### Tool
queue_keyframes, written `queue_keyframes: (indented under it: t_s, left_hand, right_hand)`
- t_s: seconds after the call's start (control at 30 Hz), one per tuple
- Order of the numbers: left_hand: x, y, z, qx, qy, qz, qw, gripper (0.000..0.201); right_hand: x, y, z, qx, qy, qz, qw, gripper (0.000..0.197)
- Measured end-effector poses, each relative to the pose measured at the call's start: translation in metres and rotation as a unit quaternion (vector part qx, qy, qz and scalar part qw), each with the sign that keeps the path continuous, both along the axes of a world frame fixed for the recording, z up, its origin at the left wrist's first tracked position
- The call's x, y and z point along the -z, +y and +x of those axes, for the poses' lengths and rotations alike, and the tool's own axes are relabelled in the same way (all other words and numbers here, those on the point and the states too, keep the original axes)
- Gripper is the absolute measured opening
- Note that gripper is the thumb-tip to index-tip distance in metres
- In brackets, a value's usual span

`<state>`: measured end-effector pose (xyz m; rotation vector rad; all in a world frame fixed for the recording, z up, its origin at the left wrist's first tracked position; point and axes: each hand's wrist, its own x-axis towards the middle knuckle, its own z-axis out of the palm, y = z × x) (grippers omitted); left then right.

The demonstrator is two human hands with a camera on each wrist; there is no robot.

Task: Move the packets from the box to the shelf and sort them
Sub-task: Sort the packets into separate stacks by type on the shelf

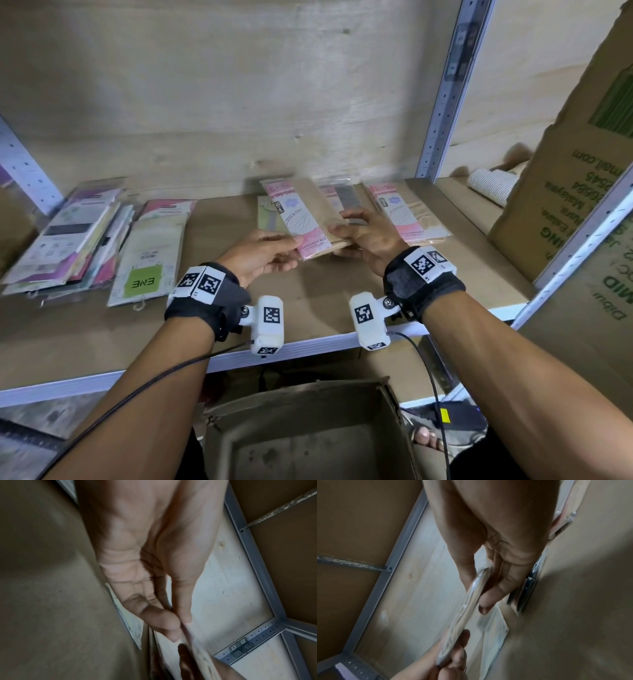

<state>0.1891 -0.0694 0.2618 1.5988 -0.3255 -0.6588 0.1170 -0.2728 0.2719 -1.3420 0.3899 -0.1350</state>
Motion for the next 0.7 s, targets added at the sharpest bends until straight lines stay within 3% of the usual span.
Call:
queue_keyframes:
  t_s: [0.1, 0.27, 0.4, 0.53, 0.7]
  left_hand:
    - [0.002, 0.002, 0.001, -0.028, 0.009, -0.005, 1.000, 0.028]
    - [-0.004, 0.007, 0.003, -0.012, 0.004, -0.026, 1.000, 0.022]
    - [-0.006, 0.002, 0.003, -0.025, 0.015, -0.057, 0.998, 0.021]
    - [-0.008, -0.016, 0.003, -0.066, -0.009, -0.048, 0.997, 0.020]
    - [-0.016, -0.052, 0.009, -0.122, -0.040, -0.038, 0.991, 0.025]
  right_hand:
    - [-0.004, 0.000, -0.001, -0.054, 0.031, -0.003, 0.998, 0.046]
    - [-0.008, -0.007, -0.005, -0.101, 0.013, 0.002, 0.995, 0.047]
    - [-0.009, -0.016, -0.008, -0.077, -0.005, -0.022, 0.997, 0.037]
    - [-0.010, -0.029, -0.008, -0.045, -0.005, -0.026, 0.999, 0.043]
    - [-0.016, -0.049, -0.007, -0.016, -0.015, 0.007, 1.000, 0.033]
